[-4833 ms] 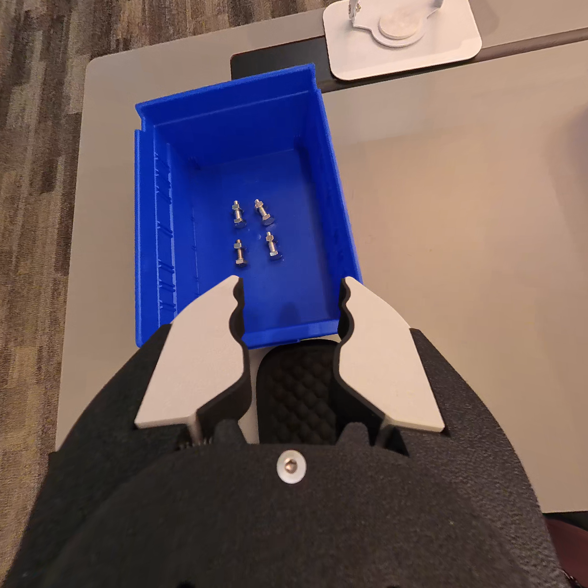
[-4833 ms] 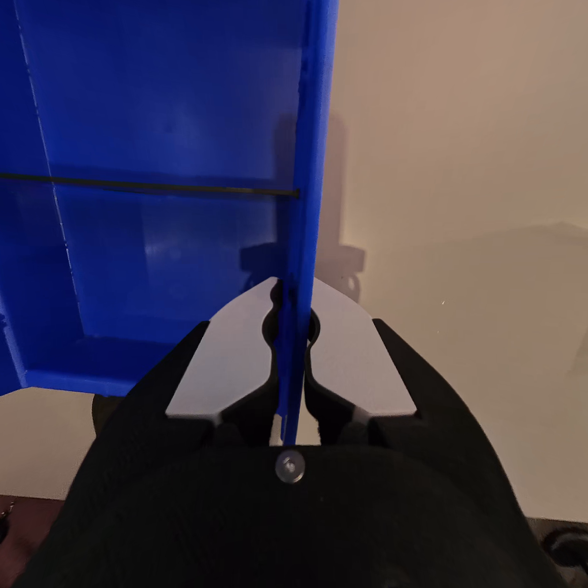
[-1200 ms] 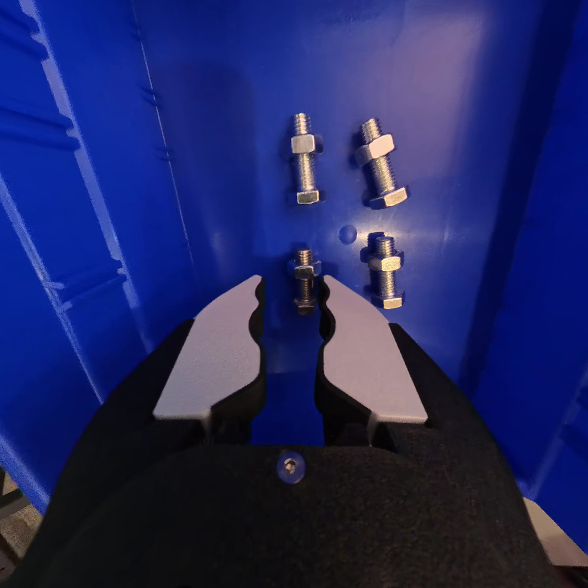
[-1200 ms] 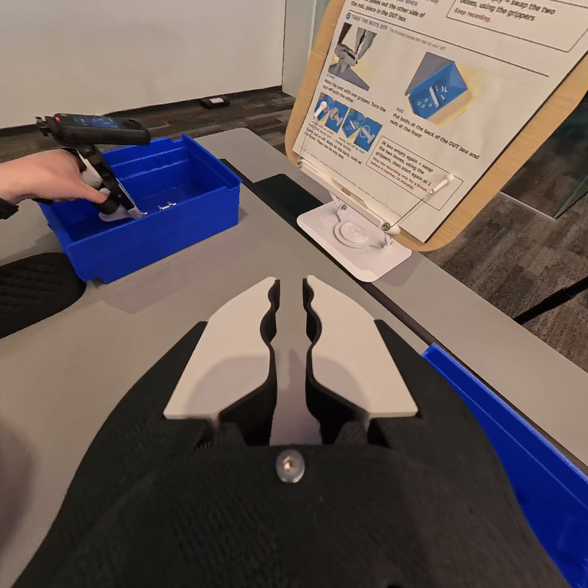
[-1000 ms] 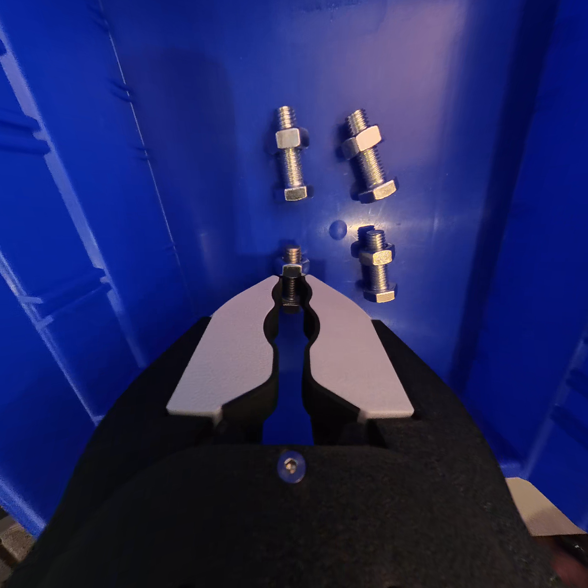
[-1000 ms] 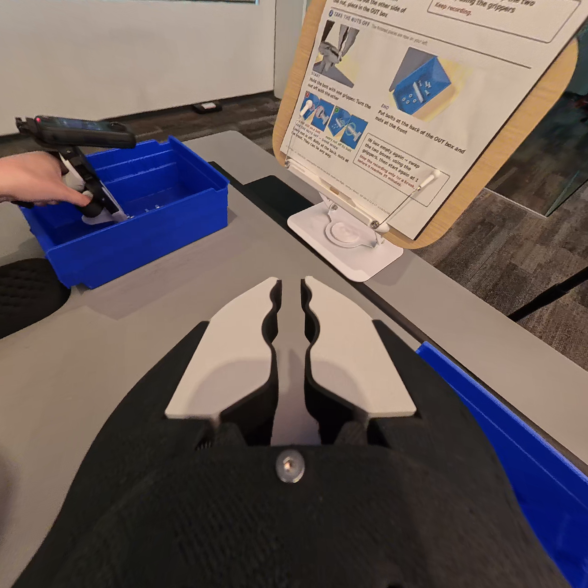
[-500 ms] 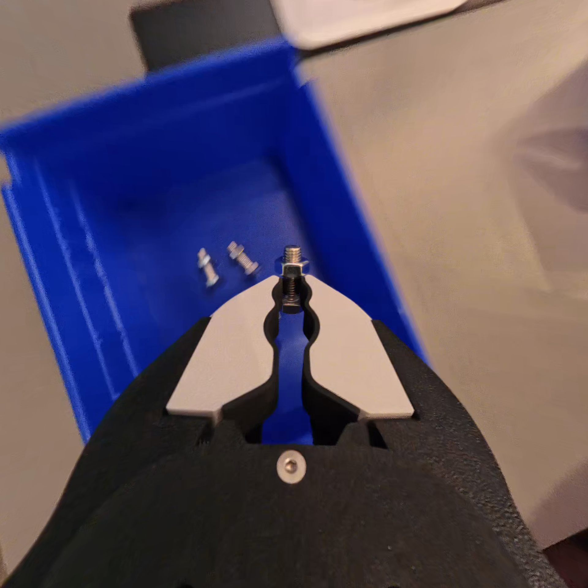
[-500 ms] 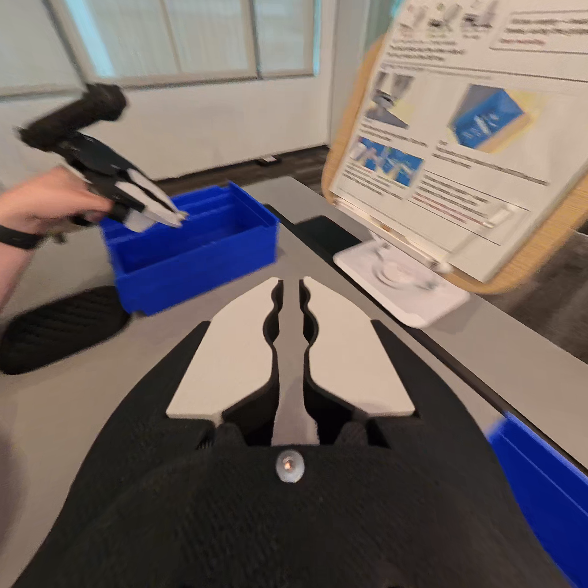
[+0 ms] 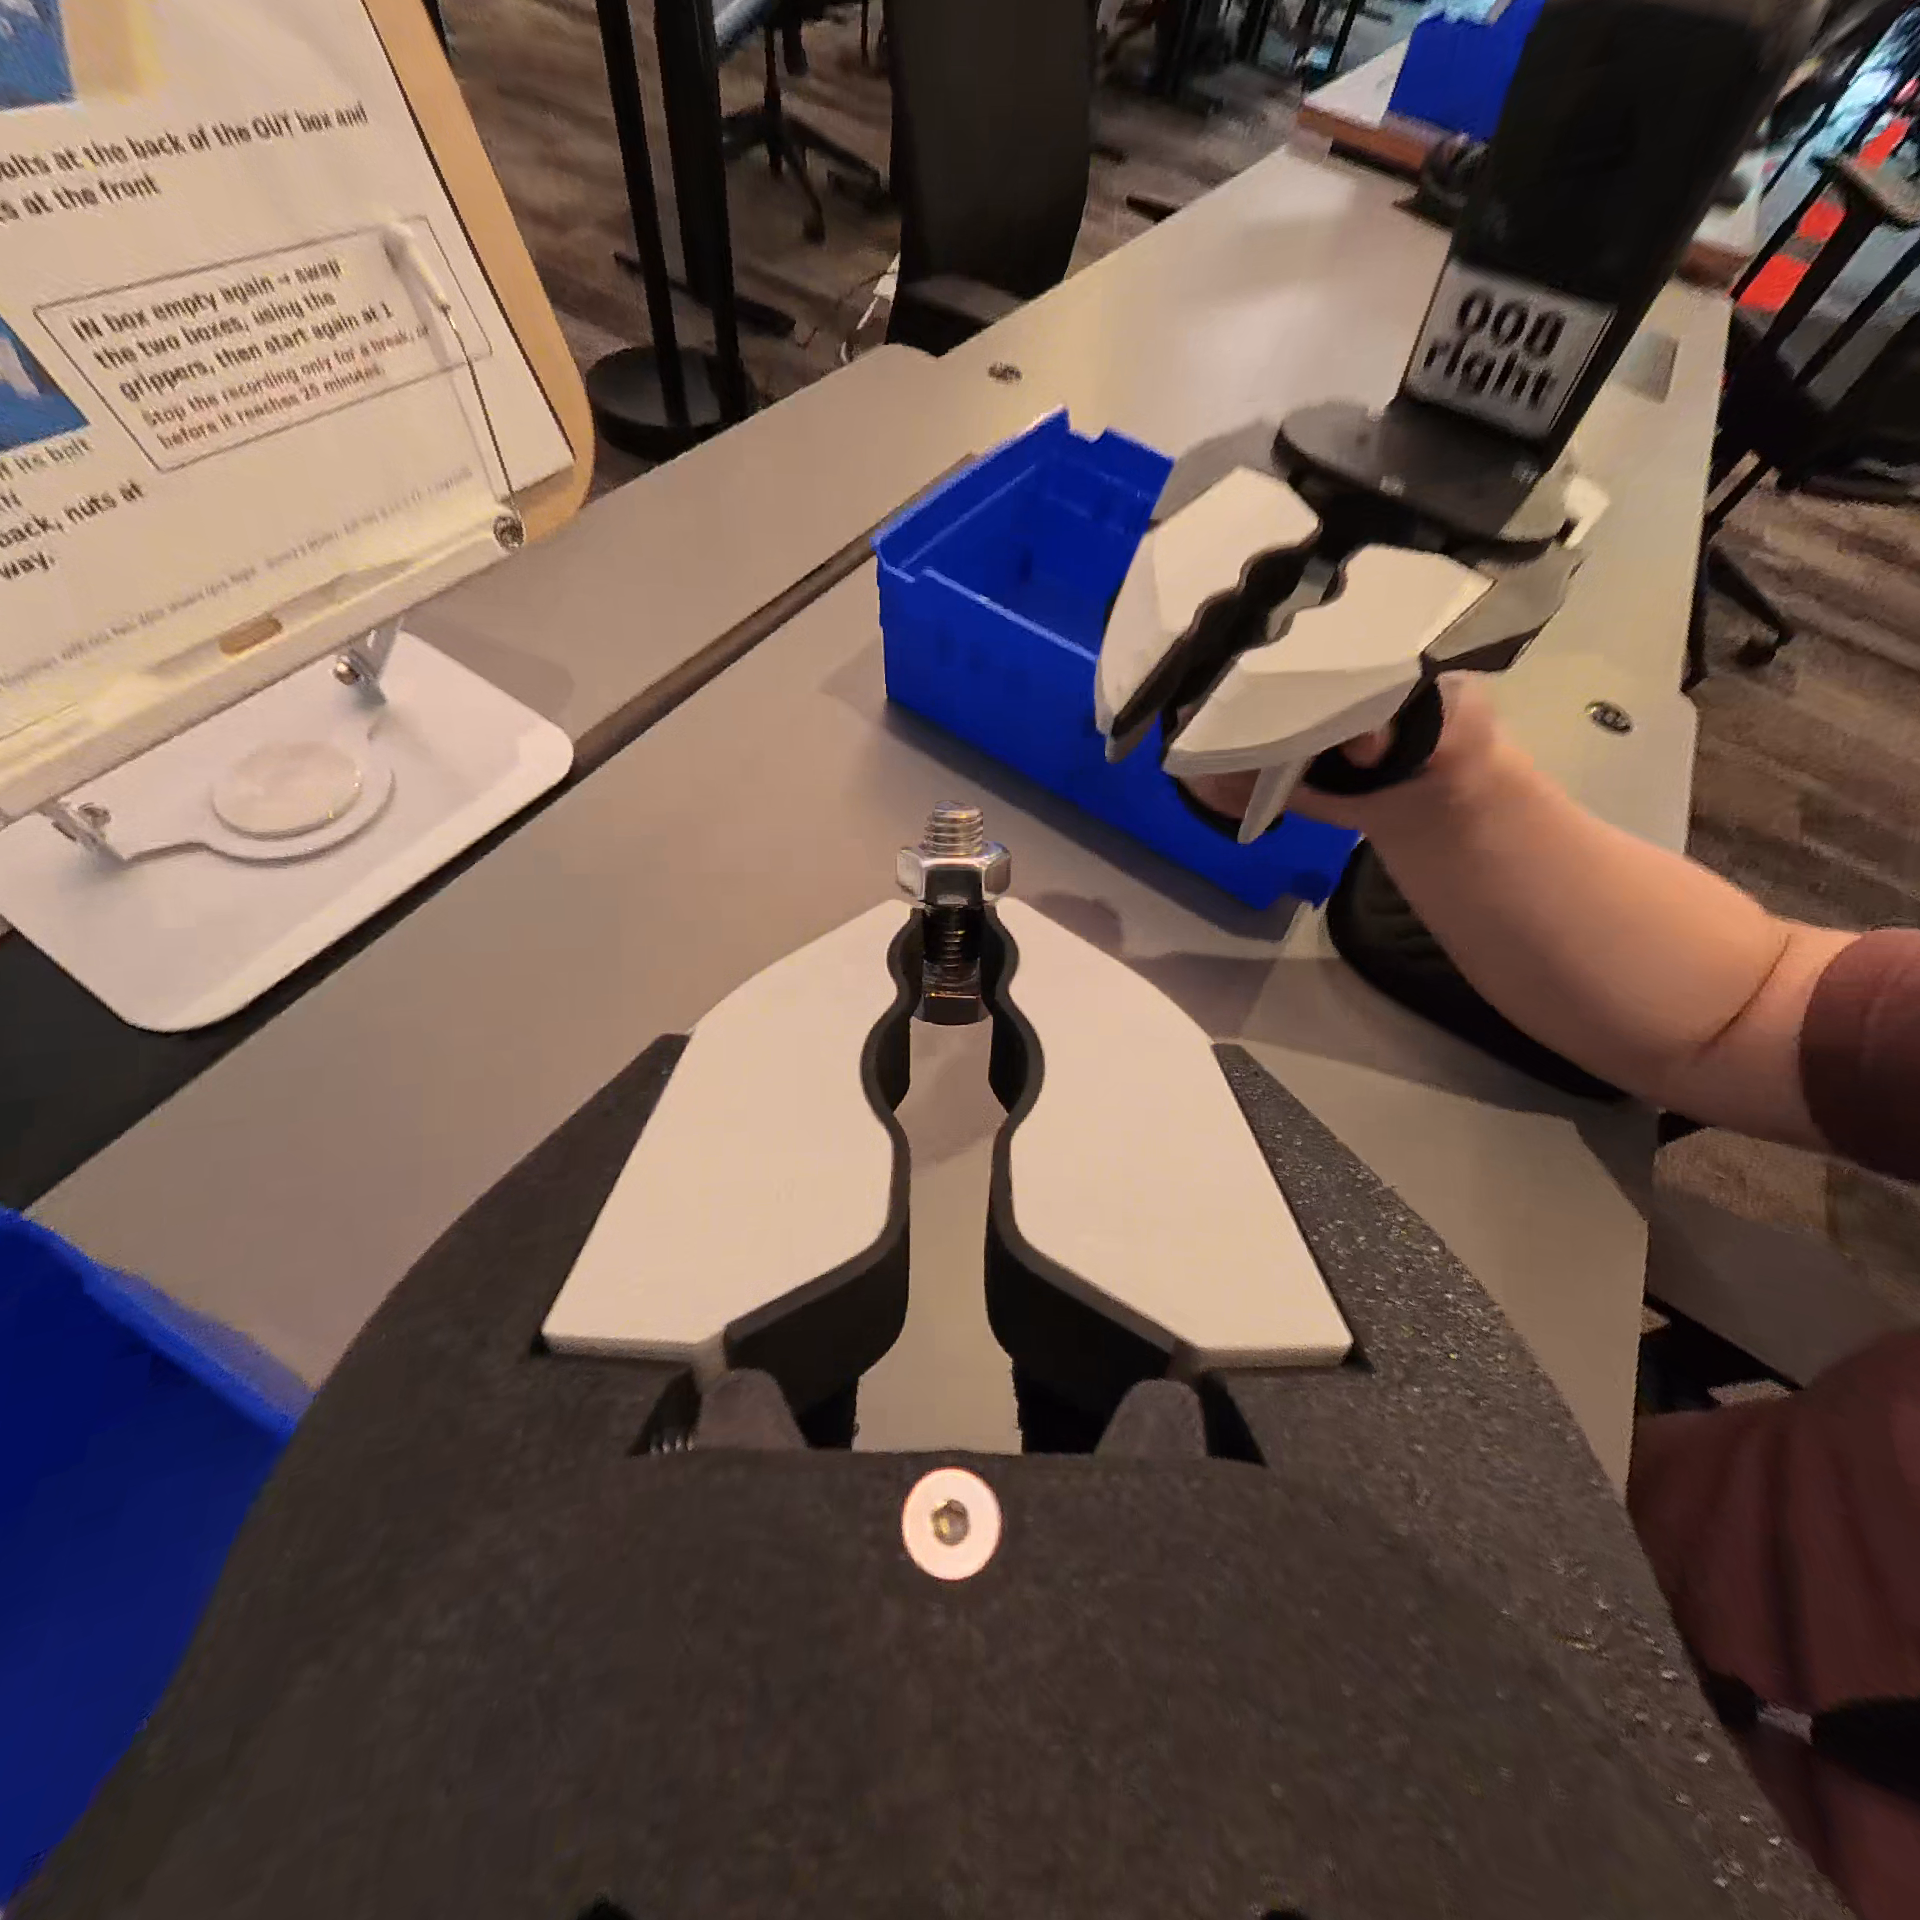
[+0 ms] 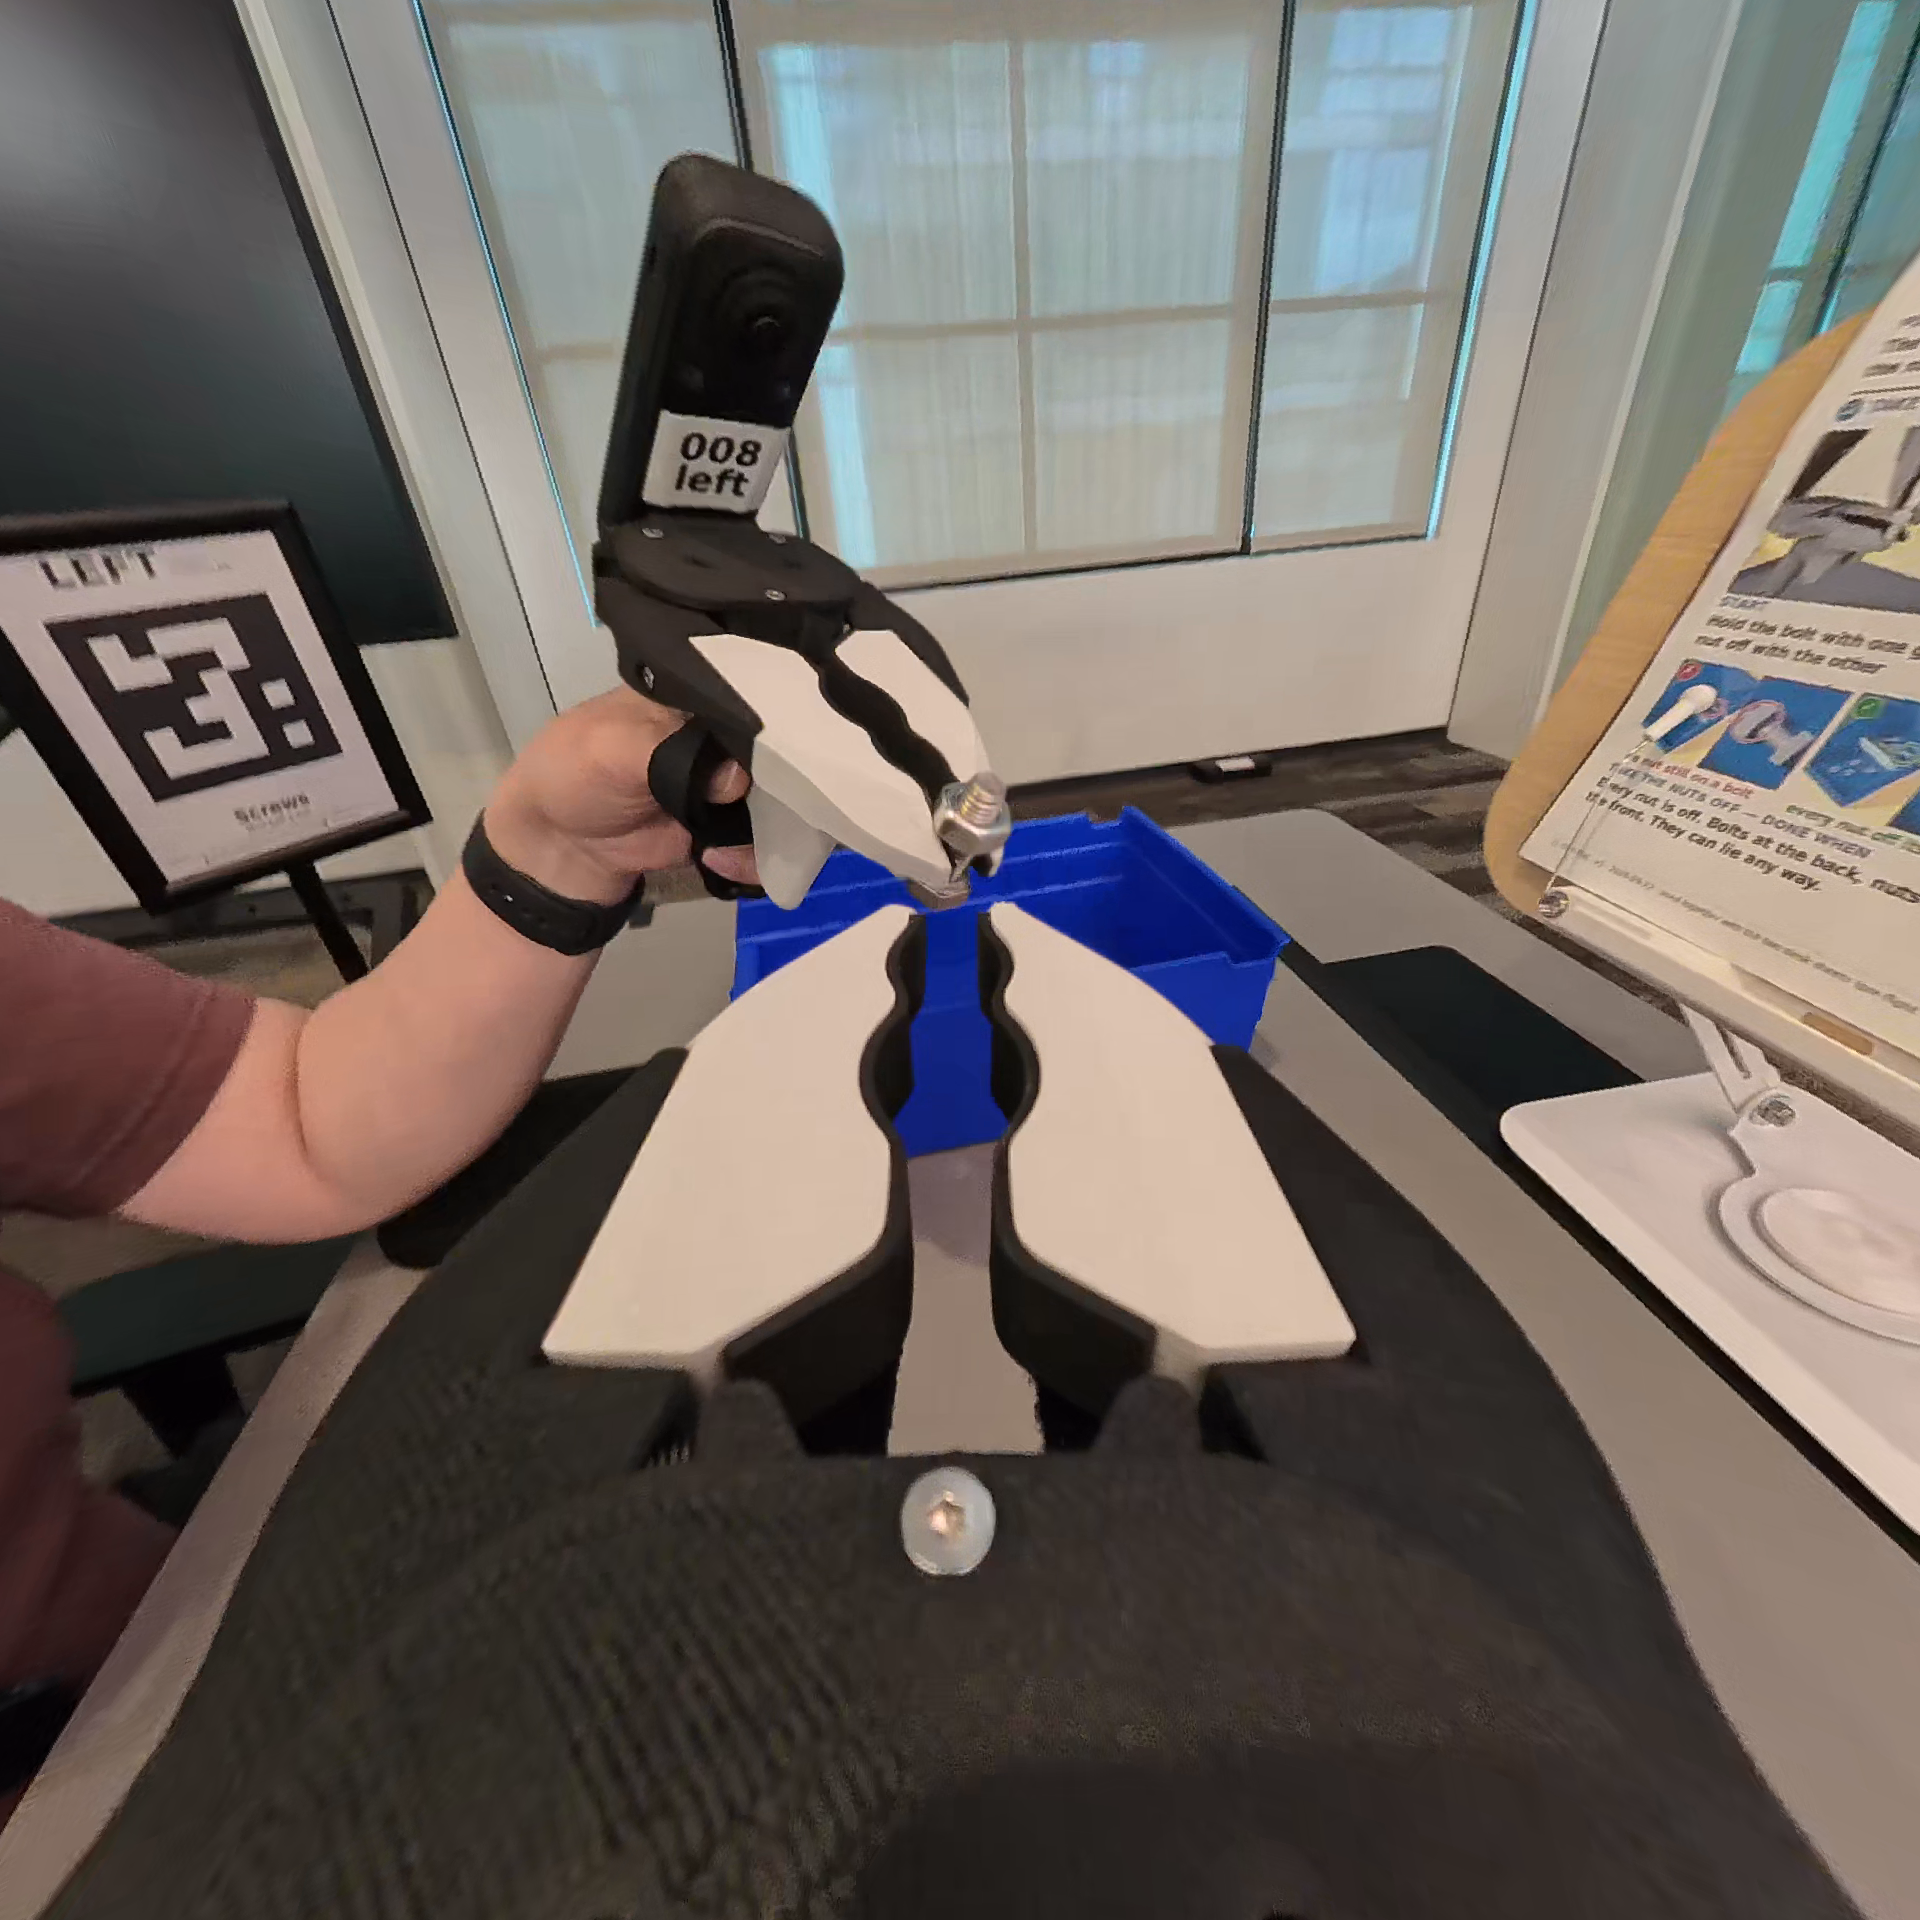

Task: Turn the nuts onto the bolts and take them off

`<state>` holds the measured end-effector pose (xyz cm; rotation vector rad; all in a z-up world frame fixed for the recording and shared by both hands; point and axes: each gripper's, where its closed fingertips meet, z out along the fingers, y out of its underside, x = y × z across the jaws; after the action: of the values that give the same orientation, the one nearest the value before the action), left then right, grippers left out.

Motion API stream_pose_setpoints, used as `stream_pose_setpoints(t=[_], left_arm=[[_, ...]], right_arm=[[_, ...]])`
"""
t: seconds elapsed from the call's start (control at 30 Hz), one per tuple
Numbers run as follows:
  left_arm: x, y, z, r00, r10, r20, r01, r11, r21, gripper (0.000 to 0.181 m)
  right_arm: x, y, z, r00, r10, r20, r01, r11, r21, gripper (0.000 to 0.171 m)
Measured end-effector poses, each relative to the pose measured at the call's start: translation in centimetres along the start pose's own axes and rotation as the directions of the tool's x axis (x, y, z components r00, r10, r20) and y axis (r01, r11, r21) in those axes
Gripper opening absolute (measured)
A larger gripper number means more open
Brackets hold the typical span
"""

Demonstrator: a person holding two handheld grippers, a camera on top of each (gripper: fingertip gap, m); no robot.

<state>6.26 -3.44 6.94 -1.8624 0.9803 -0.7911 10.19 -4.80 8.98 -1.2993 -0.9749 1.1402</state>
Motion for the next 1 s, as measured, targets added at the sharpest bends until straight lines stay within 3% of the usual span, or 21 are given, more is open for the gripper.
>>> stream_pose_setpoints(t=[0.13,0.3,0.63,0.77,1.0], left_arm=[[-0.8,-1.8,-0.5,0.999,-0.020,-0.034,0.023,0.998,0.063,0.010],[-2.8,-1.2,-1.7,0.999,-0.035,-0.005,0.036,0.993,0.114,0.010],[-1.8,-2.0,-1.2,0.995,-0.029,-0.096,0.047,0.980,0.193,0.010],[-2.1,-2.1,-0.8,1.000,0.018,-0.014,-0.014,0.977,0.212,0.009],[-1.0,-3.0,-0.4,0.997,0.014,-0.073,0.006,0.961,0.276,0.009]], right_arm=[[2.0,-0.7,-1.4,0.998,0.029,-0.058,-0.024,0.996,0.091,0.014],[3.9,-0.7,-2.6,0.991,0.022,-0.130,-0.009,0.995,0.096,0.025],[2.7,-3.8,-1.9,0.980,-0.115,-0.163,0.131,0.988,0.087,0.028],[3.1,-5.0,-1.1,0.985,-0.103,-0.140,0.118,0.987,0.105,0.029],[3.0,-2.6,-1.1,0.987,-0.114,-0.116,0.116,0.993,0.016,0.026]])
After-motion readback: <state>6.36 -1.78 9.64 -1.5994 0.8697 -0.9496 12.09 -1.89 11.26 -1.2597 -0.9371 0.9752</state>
